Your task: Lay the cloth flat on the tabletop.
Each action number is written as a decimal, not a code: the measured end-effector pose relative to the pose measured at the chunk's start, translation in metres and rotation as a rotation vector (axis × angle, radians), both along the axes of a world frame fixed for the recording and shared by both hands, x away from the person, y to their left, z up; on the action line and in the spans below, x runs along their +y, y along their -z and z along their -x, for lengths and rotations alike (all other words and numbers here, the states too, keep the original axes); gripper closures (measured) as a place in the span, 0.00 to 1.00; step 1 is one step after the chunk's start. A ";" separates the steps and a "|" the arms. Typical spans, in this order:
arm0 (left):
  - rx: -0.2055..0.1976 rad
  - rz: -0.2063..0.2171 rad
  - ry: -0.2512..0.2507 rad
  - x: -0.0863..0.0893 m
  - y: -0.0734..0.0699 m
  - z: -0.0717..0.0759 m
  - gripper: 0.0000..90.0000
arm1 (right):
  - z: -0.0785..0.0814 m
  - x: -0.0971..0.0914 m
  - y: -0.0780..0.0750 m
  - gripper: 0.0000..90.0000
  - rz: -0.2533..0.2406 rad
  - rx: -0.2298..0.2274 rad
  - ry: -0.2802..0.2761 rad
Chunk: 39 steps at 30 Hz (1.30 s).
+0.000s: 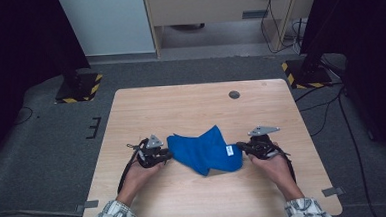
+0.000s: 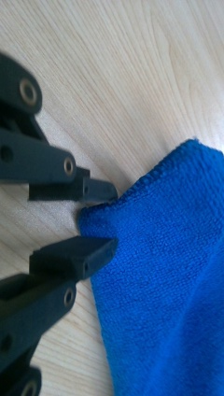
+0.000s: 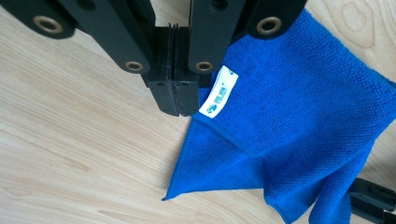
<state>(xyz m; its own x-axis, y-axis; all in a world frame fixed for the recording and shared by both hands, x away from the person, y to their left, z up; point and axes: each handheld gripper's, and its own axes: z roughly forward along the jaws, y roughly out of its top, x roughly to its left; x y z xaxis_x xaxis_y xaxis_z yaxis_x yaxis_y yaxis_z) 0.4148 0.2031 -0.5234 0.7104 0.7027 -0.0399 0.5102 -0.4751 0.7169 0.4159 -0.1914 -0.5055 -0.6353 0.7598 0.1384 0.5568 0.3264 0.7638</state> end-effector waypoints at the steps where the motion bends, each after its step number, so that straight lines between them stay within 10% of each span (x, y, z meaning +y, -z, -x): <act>1: -0.006 0.012 -0.009 0.001 -0.002 0.001 0.76 | 0.000 0.000 0.000 1.00 0.000 0.000 0.000; 10: -0.093 0.173 -0.121 0.011 -0.027 -0.015 0.44 | -0.001 0.000 -0.001 0.99 -0.011 -0.007 0.004; 21: -0.054 0.130 -0.104 -0.002 -0.008 -0.030 0.36 | -0.002 -0.001 0.002 0.99 -0.017 -0.006 0.019; 39: -0.053 0.113 0.024 -0.031 -0.016 -0.015 0.94 | 0.008 -0.014 -0.021 1.00 -0.024 -0.030 0.045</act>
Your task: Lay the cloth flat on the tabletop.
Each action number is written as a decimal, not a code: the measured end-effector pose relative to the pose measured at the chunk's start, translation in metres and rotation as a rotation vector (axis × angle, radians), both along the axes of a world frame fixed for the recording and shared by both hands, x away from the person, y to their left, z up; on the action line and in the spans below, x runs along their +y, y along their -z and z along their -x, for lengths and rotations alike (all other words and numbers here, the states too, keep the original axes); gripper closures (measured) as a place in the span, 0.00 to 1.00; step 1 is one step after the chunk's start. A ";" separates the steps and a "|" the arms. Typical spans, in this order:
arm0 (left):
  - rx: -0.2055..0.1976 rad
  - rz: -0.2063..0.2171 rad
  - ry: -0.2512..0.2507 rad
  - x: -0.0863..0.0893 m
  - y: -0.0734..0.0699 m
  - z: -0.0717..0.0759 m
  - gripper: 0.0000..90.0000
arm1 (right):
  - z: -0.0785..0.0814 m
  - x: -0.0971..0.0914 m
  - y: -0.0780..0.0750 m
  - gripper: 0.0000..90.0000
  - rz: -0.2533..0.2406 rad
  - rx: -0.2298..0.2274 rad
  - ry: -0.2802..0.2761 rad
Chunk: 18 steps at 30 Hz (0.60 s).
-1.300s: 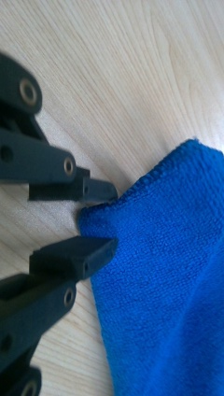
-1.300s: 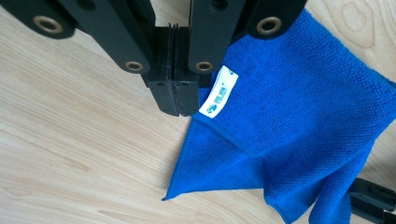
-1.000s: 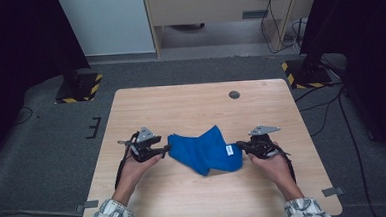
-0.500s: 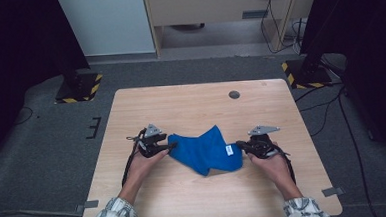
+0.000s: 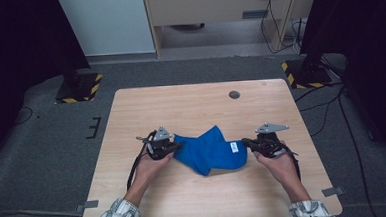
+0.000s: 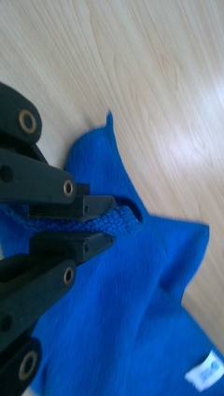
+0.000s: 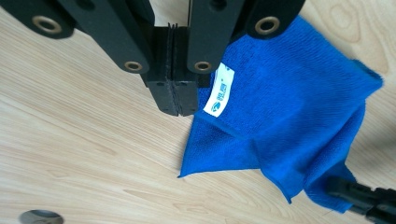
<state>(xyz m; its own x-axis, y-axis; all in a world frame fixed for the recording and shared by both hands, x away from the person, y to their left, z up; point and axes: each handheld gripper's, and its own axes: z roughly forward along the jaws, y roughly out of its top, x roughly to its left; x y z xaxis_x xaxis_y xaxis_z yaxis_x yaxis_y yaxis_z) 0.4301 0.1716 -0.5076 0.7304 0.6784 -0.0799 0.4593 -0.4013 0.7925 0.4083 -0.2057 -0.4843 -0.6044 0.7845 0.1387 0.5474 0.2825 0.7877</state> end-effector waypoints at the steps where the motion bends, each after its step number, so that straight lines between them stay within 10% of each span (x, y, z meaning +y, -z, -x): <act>1: -0.006 -0.008 0.016 -0.002 -0.004 0.007 0.94 | 0.002 -0.002 -0.002 1.00 0.002 -0.004 0.005; 10: -0.084 0.072 -0.051 0.015 -0.022 0.012 0.90 | -0.005 -0.006 -0.014 1.00 -0.033 -0.046 0.000; 18: 0.004 -0.069 -0.042 0.044 -0.003 0.025 0.92 | -0.013 -0.004 -0.017 1.00 -0.035 -0.058 0.002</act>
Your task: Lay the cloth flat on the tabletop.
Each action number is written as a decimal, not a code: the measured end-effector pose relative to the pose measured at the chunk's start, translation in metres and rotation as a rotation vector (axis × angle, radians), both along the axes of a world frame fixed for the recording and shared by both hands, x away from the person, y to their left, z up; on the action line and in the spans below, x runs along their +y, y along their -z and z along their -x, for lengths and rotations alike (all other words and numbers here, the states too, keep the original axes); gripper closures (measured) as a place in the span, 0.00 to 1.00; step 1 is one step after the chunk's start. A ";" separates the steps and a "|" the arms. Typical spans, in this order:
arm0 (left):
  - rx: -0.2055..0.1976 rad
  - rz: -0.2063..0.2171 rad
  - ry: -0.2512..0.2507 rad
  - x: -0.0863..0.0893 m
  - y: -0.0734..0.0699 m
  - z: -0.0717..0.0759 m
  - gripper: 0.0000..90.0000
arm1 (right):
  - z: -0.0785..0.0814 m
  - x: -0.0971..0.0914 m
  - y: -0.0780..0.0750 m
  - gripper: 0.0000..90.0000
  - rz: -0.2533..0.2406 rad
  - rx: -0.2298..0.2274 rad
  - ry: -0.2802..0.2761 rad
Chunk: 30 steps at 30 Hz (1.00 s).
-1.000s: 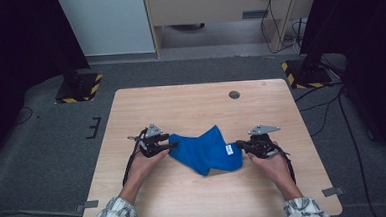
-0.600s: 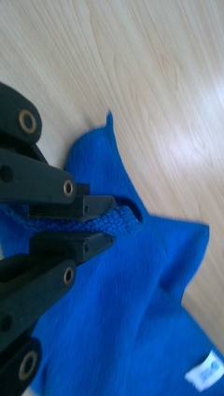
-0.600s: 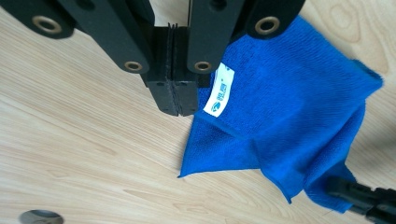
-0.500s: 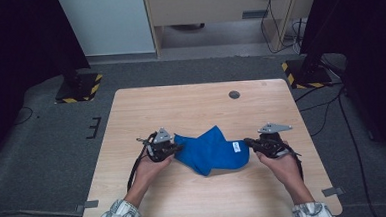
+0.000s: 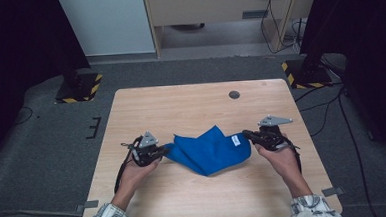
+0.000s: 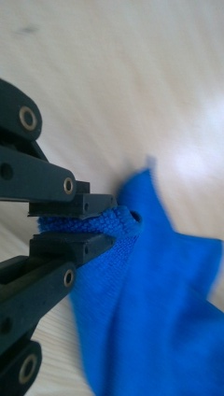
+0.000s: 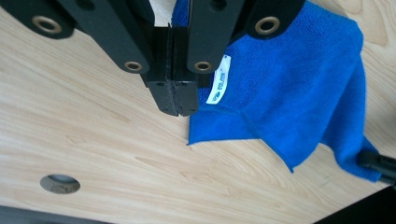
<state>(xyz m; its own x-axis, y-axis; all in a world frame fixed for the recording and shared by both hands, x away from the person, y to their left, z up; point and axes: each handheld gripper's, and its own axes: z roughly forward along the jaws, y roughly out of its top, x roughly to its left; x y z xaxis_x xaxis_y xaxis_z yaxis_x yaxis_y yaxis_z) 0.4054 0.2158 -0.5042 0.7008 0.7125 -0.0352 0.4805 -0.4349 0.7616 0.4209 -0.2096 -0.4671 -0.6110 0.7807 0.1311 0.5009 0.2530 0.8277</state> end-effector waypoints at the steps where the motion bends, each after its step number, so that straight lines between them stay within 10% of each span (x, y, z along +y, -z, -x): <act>1: 0.028 -0.019 -0.002 0.004 0.005 0.000 0.91 | 0.000 0.000 0.001 1.00 0.000 0.005 0.004; 5: 0.044 -0.030 -0.004 0.014 0.013 0.001 0.87 | 0.004 -0.001 0.003 1.00 0.000 0.007 0.001; 15: -0.095 0.098 -0.025 0.024 -0.027 -0.001 0.43 | 0.002 -0.001 0.002 1.00 0.010 0.008 -0.010; 30: 0.053 0.038 -0.056 -0.019 0.012 -0.066 0.43 | -0.005 0.012 0.011 1.00 0.020 0.021 -0.020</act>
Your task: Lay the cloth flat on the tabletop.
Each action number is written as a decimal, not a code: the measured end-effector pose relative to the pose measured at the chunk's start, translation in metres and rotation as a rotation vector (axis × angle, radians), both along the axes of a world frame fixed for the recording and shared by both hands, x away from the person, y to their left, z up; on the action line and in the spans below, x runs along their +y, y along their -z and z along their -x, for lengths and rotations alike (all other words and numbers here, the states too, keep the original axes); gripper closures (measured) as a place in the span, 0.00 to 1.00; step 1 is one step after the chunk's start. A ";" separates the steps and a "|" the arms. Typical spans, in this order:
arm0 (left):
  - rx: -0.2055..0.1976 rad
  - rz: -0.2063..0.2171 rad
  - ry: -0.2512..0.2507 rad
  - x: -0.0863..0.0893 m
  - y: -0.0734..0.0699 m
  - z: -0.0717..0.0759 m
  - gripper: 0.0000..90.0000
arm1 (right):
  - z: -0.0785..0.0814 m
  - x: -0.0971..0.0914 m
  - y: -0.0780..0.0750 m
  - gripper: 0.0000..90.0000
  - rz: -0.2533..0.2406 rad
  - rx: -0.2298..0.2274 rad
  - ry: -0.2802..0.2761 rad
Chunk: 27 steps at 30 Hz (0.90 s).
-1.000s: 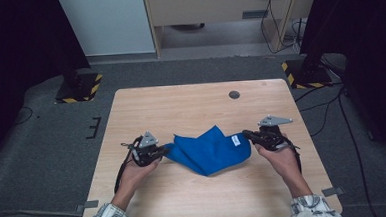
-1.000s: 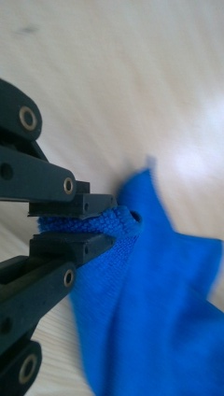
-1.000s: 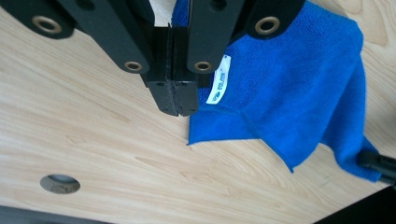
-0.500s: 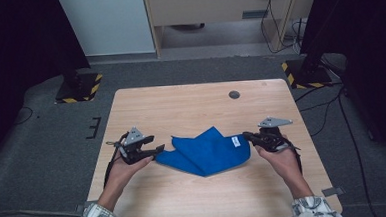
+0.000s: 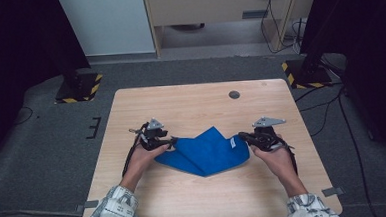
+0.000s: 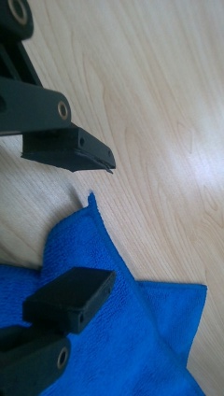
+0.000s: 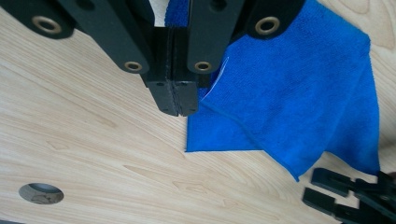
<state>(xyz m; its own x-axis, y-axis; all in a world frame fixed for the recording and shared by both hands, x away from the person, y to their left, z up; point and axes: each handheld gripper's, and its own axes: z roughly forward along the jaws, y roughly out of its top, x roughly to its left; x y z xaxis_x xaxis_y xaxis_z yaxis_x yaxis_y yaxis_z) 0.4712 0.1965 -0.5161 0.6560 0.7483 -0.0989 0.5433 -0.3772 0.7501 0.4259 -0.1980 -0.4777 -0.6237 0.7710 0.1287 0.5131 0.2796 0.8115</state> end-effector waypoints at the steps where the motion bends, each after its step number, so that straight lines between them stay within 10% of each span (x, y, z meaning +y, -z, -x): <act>1: 0.002 -0.010 -0.002 -0.001 0.002 -0.001 0.43 | 0.000 0.000 0.000 1.00 -0.001 -0.001 -0.002; 11: 0.029 -0.068 0.049 -0.017 0.012 -0.003 0.52 | -0.001 0.000 -0.002 1.00 -0.003 -0.003 -0.006; 18: 0.051 -0.070 0.065 -0.023 0.008 0.002 0.91 | 0.000 0.002 -0.004 1.00 -0.005 -0.007 -0.007; 27: -0.047 -0.005 0.034 -0.020 -0.026 0.016 0.97 | 0.004 -0.008 -0.020 1.00 -0.023 -0.046 0.008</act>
